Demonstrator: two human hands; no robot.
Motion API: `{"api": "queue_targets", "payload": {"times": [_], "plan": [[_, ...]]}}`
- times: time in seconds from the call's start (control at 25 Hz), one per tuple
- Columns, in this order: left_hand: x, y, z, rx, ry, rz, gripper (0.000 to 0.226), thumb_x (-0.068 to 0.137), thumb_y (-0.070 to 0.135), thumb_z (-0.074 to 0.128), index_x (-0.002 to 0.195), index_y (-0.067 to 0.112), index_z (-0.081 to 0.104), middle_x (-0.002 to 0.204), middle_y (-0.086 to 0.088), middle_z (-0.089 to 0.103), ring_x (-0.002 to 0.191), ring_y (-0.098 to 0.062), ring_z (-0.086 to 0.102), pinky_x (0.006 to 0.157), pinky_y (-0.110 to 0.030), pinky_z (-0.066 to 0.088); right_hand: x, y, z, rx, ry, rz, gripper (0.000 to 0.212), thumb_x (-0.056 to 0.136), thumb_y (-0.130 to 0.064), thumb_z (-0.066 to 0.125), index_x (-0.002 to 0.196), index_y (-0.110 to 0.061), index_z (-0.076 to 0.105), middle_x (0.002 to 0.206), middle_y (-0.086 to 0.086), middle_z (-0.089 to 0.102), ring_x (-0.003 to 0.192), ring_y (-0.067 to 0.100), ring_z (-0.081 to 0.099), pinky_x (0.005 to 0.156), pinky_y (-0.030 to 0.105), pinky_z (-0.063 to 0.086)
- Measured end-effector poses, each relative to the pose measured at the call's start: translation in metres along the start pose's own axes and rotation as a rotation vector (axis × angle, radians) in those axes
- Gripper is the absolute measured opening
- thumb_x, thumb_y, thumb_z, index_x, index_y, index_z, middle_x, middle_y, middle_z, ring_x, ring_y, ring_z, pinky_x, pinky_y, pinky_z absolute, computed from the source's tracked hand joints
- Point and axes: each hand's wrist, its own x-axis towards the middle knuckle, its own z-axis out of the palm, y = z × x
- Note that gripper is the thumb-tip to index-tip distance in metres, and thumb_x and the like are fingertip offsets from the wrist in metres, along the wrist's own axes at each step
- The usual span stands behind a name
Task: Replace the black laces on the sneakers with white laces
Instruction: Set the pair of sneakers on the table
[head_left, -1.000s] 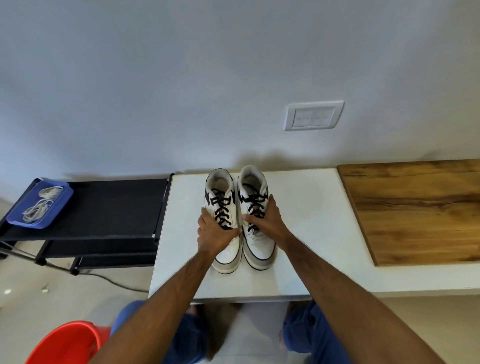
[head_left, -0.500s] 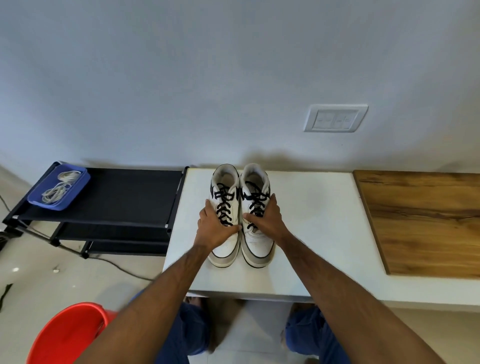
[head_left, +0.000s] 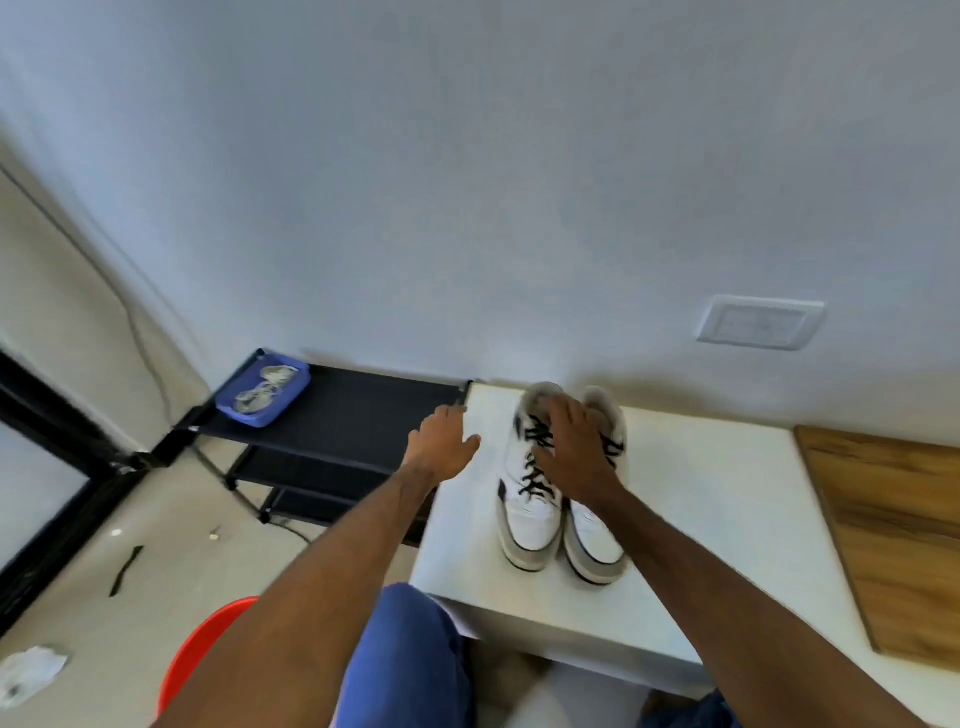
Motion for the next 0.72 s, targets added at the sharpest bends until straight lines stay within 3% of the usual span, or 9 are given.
{"api": "queue_targets", "payload": {"times": [0.16,0.28,0.52,0.72], "plan": [[0.003,-0.059,-0.065,-0.032,0.084,-0.096,0.051,0.101,0.040,0.052,0.146,0.019,0.044,0.150,-0.007,0.042,0.131,-0.031,0.049,0.108,-0.050,0.040,0.027,-0.073,0.024,-0.014,-0.185,-0.218,0.060,0.087,-0.017,0.062,0.144,-0.007,0.046,0.144,0.014,0.045,0.132,0.034,0.043,0.109,0.039,0.032],[0.008,-0.129,-0.089,-0.064,0.134,-0.203,0.046,0.101,0.041,0.052,0.142,0.019,0.048,0.147,-0.007,0.044,0.129,-0.031,0.051,0.106,-0.049,0.042,0.052,-0.116,0.057,0.002,-0.272,-0.282,0.059,0.092,-0.017,0.062,0.147,-0.014,0.042,0.150,0.007,0.040,0.135,0.028,0.040,0.111,0.038,0.037],[0.030,-0.264,-0.085,-0.190,0.207,-0.388,0.047,0.100,0.032,0.054,0.142,0.013,0.047,0.149,-0.010,0.042,0.130,-0.031,0.050,0.106,-0.048,0.043,0.102,-0.161,0.135,-0.008,-0.410,-0.318,0.053,0.095,-0.018,0.062,0.145,-0.017,0.043,0.149,0.003,0.039,0.135,0.026,0.040,0.109,0.041,0.042],[0.068,-0.340,-0.074,-0.075,0.219,-0.443,0.056,0.096,0.025,0.055,0.148,0.015,0.038,0.155,-0.008,0.034,0.128,-0.038,0.051,0.100,-0.052,0.046,0.138,-0.168,0.200,-0.009,-0.503,-0.313,0.050,0.096,-0.017,0.061,0.143,-0.018,0.045,0.147,0.001,0.039,0.135,0.025,0.040,0.109,0.041,0.042]]}}
